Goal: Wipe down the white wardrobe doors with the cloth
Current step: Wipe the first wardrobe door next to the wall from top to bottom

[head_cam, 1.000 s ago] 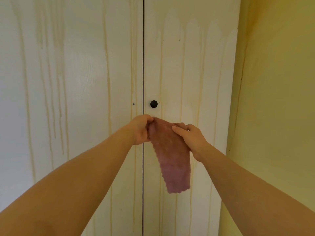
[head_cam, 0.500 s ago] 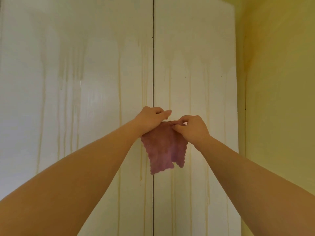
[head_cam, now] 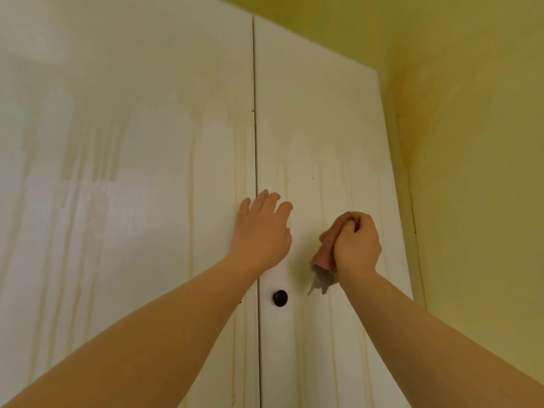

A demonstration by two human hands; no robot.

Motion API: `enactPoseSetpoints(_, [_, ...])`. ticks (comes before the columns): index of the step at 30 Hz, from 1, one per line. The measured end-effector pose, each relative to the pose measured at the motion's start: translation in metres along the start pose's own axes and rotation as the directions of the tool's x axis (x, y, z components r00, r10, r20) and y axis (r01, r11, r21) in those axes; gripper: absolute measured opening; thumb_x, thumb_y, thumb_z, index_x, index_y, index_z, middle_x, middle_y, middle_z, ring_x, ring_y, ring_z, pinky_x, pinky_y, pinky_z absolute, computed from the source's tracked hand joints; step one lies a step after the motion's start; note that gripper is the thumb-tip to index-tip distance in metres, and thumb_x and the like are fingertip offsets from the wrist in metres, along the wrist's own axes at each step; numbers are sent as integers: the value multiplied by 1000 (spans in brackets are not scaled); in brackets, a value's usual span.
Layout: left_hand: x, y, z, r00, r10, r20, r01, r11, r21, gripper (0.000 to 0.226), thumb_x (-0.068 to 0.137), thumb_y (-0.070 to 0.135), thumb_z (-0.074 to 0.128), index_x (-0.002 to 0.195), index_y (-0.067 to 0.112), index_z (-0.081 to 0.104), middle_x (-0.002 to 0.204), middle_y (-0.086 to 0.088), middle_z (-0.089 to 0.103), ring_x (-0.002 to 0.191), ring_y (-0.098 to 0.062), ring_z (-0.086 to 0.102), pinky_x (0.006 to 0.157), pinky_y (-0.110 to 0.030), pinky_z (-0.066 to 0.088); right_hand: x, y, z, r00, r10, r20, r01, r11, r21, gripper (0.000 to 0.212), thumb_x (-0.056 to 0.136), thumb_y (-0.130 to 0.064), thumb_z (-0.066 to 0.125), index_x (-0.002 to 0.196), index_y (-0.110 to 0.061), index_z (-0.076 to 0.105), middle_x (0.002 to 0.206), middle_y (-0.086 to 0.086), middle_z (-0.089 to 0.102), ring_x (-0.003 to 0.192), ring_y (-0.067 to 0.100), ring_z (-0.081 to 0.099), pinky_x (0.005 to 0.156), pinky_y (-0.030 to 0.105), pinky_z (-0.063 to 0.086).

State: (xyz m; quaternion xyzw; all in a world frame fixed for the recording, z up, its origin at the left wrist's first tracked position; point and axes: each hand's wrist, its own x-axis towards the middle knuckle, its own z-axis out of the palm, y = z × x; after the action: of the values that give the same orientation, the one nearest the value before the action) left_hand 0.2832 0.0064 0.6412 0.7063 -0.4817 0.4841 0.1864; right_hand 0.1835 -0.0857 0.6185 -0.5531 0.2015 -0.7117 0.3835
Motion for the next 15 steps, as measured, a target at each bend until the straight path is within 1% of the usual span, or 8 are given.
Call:
enactPoseSetpoints(2, [13,5,8,1000,5,-6,-4,1000,13,49,100,30,33,147,21,23,157,-2,13,146,-20,-1,116,-41,-3,15,0,-1,999,-42,-26,42,999,-3,22,97,-15,29,100,-21,50,88,7,63,82,24,62,77,38,51])
enactPoseSetpoints(4, [26,9,13,999,31,-33,-29,999,45,49,101,30,31,148,20,21,158,-2,11,146,-21,-4,116,-42,-5,29,-1,-1,997,-78,-24,78,997,-26,22,99,-14,28,105,-20,48,77,-3,54,72,15,54,70,32,43])
enactPoseSetpoints(6, [42,14,21,997,48,-65,-44,996,73,50,101,30,29,149,20,19,158,-2,9,147,-20,-5,116,-42,-7,46,5,4,995,-100,-26,100,995,-11,25,99,-13,28,113,-18,48,74,-6,49,69,11,49,69,28,36])
enactPoseSetpoints(7, [49,17,24,996,54,-73,-47,995,92,50,102,31,29,149,20,17,159,-2,8,147,-20,-6,116,-43,-8,55,8,7,994,-100,-31,101,995,17,28,99,-13,28,118,-17,47,78,-5,51,74,13,50,71,27,35])
enactPoseSetpoints(10, [73,29,39,995,65,-69,-53,985,166,52,102,33,26,150,19,13,159,-3,5,146,-20,-8,115,-45,-10,84,21,13,994,-89,-65,94,993,68,33,99,-15,28,127,-17,44,96,3,56,90,18,52,76,26,35])
enactPoseSetpoints(12, [92,38,48,995,80,-67,-64,975,215,53,102,35,24,151,19,10,159,-3,3,146,-21,-9,114,-46,-12,107,28,13,993,-82,-83,89,992,84,34,99,-15,27,130,-18,43,99,1,53,93,17,49,77,24,32])
enactPoseSetpoints(14, [109,45,57,994,71,-85,-46,963,265,54,102,36,23,151,18,9,159,-5,2,146,-23,-8,113,-48,-13,129,34,13,994,-88,-66,95,991,97,35,100,-17,27,131,-22,41,100,-3,50,91,13,44,75,21,25])
enactPoseSetpoints(15, [115,48,60,994,67,-92,-37,955,295,54,102,37,23,151,18,9,159,-6,2,146,-24,-8,113,-49,-14,138,37,13,994,-97,-47,101,991,93,35,100,-18,26,131,-23,41,101,-3,50,93,13,45,75,20,25])
